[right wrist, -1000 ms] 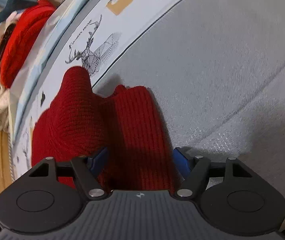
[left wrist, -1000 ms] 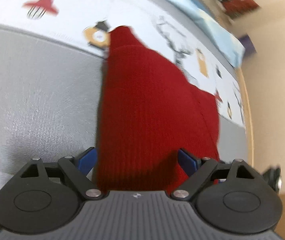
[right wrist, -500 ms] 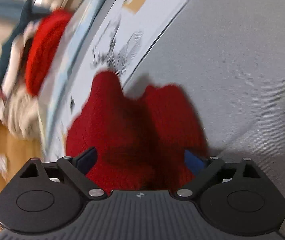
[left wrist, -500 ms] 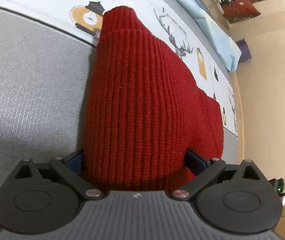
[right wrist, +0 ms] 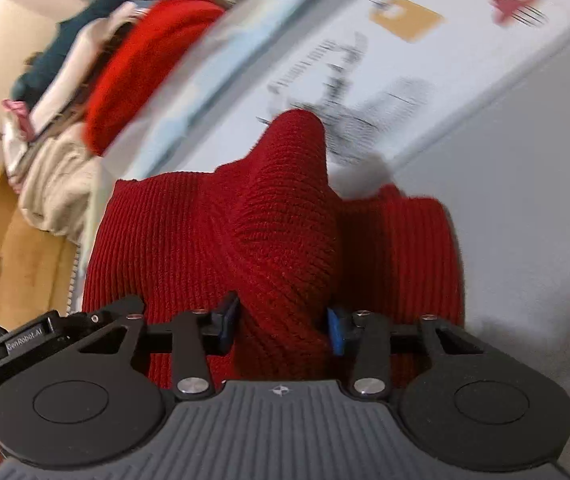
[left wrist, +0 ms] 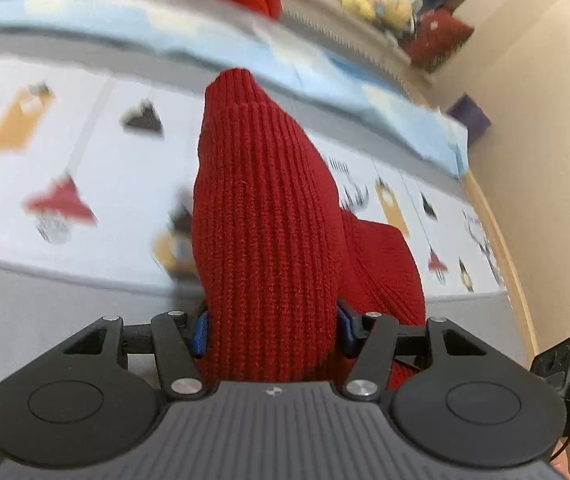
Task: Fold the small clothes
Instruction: 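Release the sweater with both tools and pull them back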
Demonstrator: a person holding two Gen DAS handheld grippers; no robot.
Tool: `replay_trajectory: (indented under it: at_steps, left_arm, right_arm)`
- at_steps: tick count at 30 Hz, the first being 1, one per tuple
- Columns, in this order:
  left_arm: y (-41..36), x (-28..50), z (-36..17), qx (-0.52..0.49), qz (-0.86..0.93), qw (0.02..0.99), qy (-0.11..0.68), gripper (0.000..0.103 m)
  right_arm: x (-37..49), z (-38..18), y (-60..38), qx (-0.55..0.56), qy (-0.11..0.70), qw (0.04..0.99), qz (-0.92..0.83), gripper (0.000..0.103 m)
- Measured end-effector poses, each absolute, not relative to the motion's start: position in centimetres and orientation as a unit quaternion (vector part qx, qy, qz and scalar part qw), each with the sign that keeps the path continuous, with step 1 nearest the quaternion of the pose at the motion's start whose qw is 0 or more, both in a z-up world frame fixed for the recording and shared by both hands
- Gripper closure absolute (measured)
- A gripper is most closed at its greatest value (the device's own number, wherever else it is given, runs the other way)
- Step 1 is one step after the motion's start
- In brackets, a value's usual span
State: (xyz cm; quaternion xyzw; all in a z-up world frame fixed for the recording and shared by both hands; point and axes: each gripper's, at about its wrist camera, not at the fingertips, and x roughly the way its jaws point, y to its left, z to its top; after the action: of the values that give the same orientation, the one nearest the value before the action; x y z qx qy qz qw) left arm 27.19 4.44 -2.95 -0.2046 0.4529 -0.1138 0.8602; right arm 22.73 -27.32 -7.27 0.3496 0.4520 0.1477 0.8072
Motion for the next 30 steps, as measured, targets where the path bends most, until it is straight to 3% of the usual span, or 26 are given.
replay_trajectory:
  at_steps: [5, 9, 16, 20, 22, 24, 30]
  left_arm:
    - [8.8, 27.5, -1.4, -0.193, -0.078, 0.869, 0.449, 0.037]
    - [11.9, 26.4, -0.3, -0.186, -0.066, 0.881, 0.431, 0.033]
    - [11.6, 23.7, -2.0, -0.117, -0.103, 0.855, 0.495, 0.033]
    - [10.7, 22.3, -6.4, -0.101, -0.094, 0.822, 0.552, 0.031]
    - [10.9, 21.4, -8.6, -0.1, -0.075, 0.814, 0.567, 0.03]
    - [10.9, 20.2, -8.2, -0.11, -0.061, 0.823, 0.554, 0.031]
    - [9.4, 17.1, -7.4, -0.076, -0.064, 0.843, 0.529, 0.031]
  right_arm:
    - [24.9, -5.3, -23.2, 0.324, 0.409, 0.835, 0.172, 0.06]
    - [25.5, -4.6, -21.2, 0.266, 0.409, 0.858, 0.162, 0.052]
    - [24.3, -4.3, -22.0, 0.231, 0.432, 0.864, 0.117, 0.051]
    - [22.4, -4.7, -21.6, 0.222, 0.467, 0.84, 0.162, 0.034]
    - [21.2, -5.6, -20.5, 0.187, 0.507, 0.82, 0.19, 0.037]
    - [20.1, -6.2, -19.6, 0.133, 0.527, 0.817, 0.191, 0.083]
    - [17.5, -5.0, -21.1, 0.16, 0.481, 0.844, 0.173, 0.085]
